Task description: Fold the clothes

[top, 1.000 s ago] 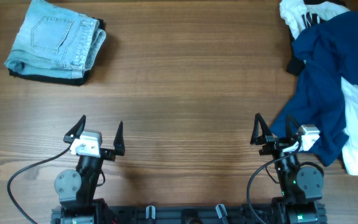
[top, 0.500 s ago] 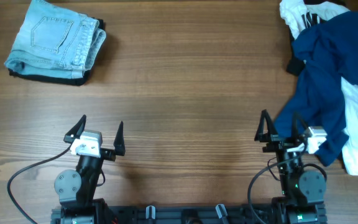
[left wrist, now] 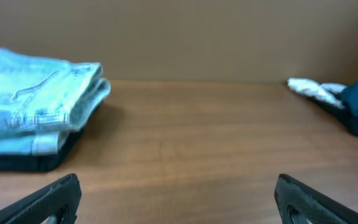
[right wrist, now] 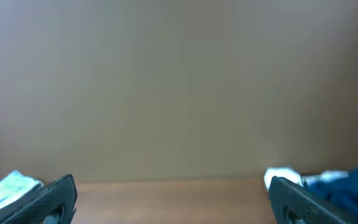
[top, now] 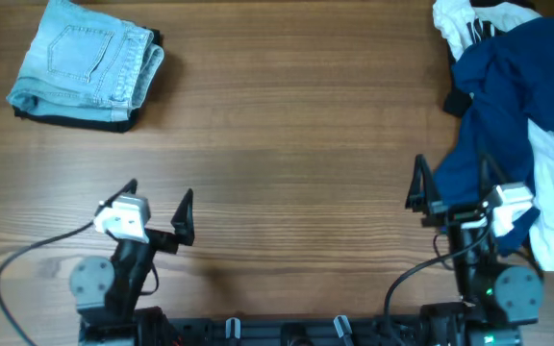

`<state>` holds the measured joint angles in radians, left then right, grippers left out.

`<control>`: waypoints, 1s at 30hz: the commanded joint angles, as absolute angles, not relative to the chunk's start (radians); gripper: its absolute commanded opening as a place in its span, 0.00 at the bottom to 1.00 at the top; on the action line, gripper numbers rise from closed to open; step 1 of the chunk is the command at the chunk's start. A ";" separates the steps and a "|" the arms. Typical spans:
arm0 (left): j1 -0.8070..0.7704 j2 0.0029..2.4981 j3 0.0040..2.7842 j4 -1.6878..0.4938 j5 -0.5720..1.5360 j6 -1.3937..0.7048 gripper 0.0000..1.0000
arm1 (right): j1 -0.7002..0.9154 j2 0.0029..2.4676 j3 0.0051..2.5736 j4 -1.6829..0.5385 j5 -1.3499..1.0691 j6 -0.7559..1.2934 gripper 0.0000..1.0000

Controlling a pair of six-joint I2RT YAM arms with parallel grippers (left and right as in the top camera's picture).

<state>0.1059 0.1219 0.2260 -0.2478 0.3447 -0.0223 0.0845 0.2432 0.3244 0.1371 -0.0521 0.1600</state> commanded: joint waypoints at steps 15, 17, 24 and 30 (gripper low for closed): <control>0.109 1.071 1.048 -0.762 0.340 -0.042 1.00 | 0.038 1.403 1.441 -0.534 -0.309 -0.027 1.00; 0.109 1.150 1.048 -0.748 0.340 -0.042 1.00 | 0.022 1.468 1.482 -0.506 -0.303 -0.031 1.00; 0.109 1.340 1.048 -0.741 0.344 -0.042 1.00 | -0.197 1.610 1.482 -0.421 -0.175 -0.023 0.96; 0.109 1.409 1.048 -0.731 0.344 -0.042 1.00 | -0.513 1.771 1.482 -0.366 -0.173 -0.026 0.94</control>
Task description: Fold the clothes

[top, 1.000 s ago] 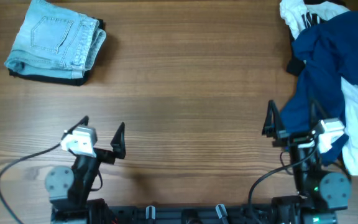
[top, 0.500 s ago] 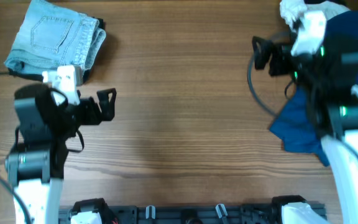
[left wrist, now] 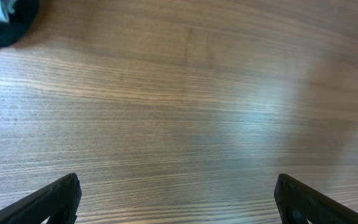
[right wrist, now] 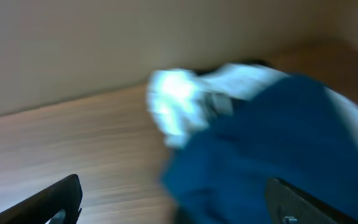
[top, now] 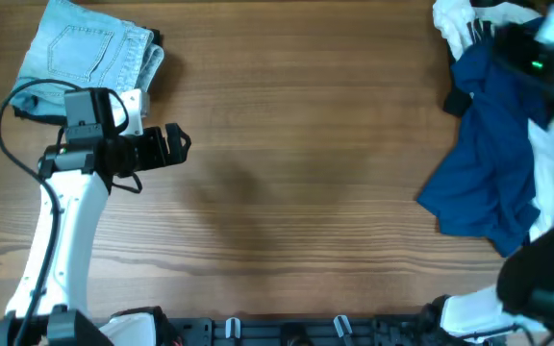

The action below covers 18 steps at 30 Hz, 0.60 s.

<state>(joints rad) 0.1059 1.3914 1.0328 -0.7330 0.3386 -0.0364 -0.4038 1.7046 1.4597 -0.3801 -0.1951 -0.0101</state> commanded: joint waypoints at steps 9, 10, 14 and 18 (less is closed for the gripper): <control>0.109 1.409 1.047 -0.727 0.340 -0.031 1.00 | -0.717 1.996 1.482 -0.257 -0.270 -0.062 0.83; 0.109 1.409 1.047 -0.726 0.340 -0.031 1.00 | -0.724 2.012 1.482 -0.250 -0.292 -0.076 0.79; 0.109 1.409 1.047 -0.726 0.340 -0.031 1.00 | -0.727 2.053 1.482 -0.238 -0.310 -0.105 0.71; 0.109 1.409 1.047 -0.726 0.340 -0.031 1.00 | -0.727 2.078 1.481 -0.226 -0.317 -0.094 0.46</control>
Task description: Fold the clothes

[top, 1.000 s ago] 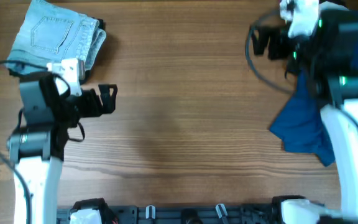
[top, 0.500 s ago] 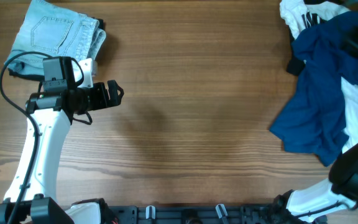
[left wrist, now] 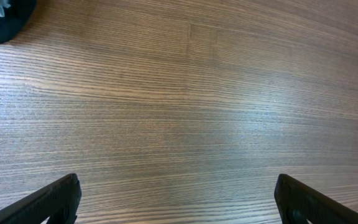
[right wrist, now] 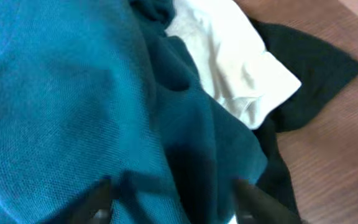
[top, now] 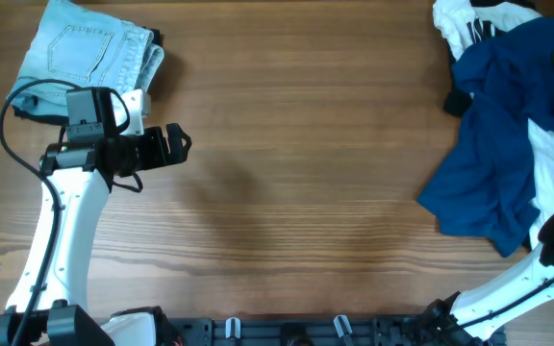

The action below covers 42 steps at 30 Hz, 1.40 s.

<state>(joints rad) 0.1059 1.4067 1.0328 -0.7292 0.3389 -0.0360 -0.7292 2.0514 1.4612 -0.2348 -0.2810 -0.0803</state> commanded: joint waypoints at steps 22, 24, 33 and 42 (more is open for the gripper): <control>0.109 1.409 1.048 -0.685 0.340 -0.032 1.00 | -0.696 2.002 1.489 -0.170 -0.459 0.090 0.04; 0.109 1.408 1.048 -0.667 0.340 -0.035 1.00 | -0.661 1.914 1.489 -0.185 -0.469 0.121 0.04; 0.115 1.353 1.049 -0.591 0.340 -0.034 1.00 | -0.170 1.679 1.488 -0.300 -0.522 0.226 0.04; 0.340 1.259 1.081 -0.599 0.340 -0.035 1.00 | 0.441 1.711 1.487 -0.339 -0.518 0.226 0.04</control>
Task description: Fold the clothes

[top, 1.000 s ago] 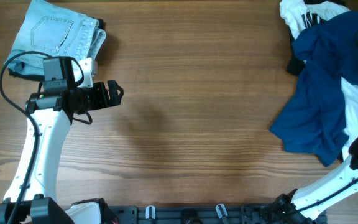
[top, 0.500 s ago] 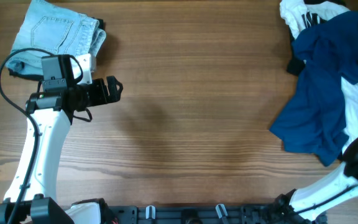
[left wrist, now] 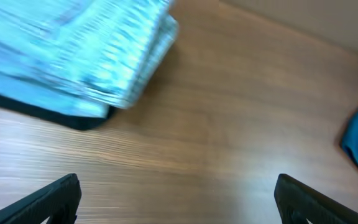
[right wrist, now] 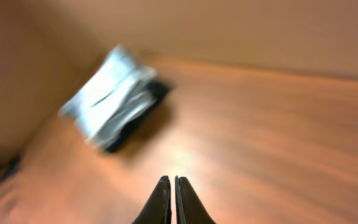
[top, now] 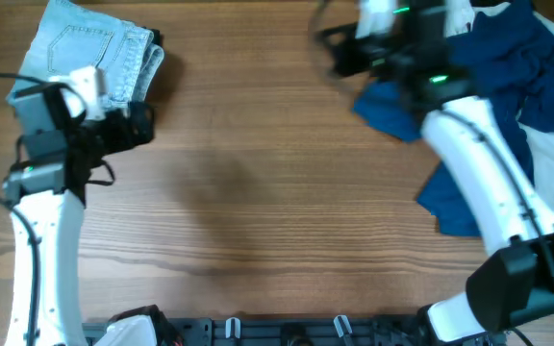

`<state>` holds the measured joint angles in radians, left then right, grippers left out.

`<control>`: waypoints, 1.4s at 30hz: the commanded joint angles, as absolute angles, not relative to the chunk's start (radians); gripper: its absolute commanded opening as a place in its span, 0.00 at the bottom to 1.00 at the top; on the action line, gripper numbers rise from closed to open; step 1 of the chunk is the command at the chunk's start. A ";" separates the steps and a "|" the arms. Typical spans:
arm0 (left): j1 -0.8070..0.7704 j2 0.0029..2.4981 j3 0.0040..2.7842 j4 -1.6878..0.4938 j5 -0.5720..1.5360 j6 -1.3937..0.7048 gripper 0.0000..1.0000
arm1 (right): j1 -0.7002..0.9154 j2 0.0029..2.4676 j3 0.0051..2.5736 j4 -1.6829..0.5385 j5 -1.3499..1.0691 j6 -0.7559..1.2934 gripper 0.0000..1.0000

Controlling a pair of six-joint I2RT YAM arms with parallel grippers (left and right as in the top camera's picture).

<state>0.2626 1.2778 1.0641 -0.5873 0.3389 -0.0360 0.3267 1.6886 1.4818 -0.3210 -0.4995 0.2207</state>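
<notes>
A rumpled blue shirt (top: 508, 77) lies on the pile at the right, with one part (top: 385, 108) drawn left under my right arm. My right gripper (top: 333, 50) is raised over the table's far middle, pointing left. Its fingers (right wrist: 169, 186) are pressed together; the wrist view shows no cloth, so the hold is judged from the stretched shirt. My left gripper (top: 131, 130) is wide open (left wrist: 179, 205) over bare wood, just right of the folded light jeans (top: 89, 53). The left wrist view catches the shirt's edge.
The jeans (left wrist: 73, 62) rest on a folded black garment (left wrist: 48, 115); the right wrist view also shows the stack (right wrist: 114, 99). White clothing lies under the blue shirt at the right edge. The wooden table (top: 258, 211) spans the middle.
My right gripper was down over the blue shirt at the right edge; now it is shut and up at the far middle, with the shirt stretched leftward. My left gripper has shifted left towards the jeans.
Both grippers stood open at the table's front edge. Then the left was out over the wood beside the jeans and the right was at the clothes pile. Then the right was close over the blue shirt, and now part of the shirt is drawn towards the middle.
</notes>
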 commanded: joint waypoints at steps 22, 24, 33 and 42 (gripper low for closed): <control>0.355 1.398 1.080 -0.675 0.344 -0.034 1.00 | 0.205 2.096 1.481 -0.552 0.208 0.202 0.85; 0.355 1.407 1.080 -0.683 0.344 -0.034 1.00 | 0.199 2.125 1.481 -0.517 0.213 0.189 0.85; 0.355 1.407 1.080 -0.690 0.344 -0.034 1.00 | 0.189 2.232 1.481 -0.513 0.156 0.226 0.85; 0.355 1.407 1.080 -0.684 0.344 -0.034 1.00 | 0.176 2.225 1.501 -0.567 -0.147 0.265 0.04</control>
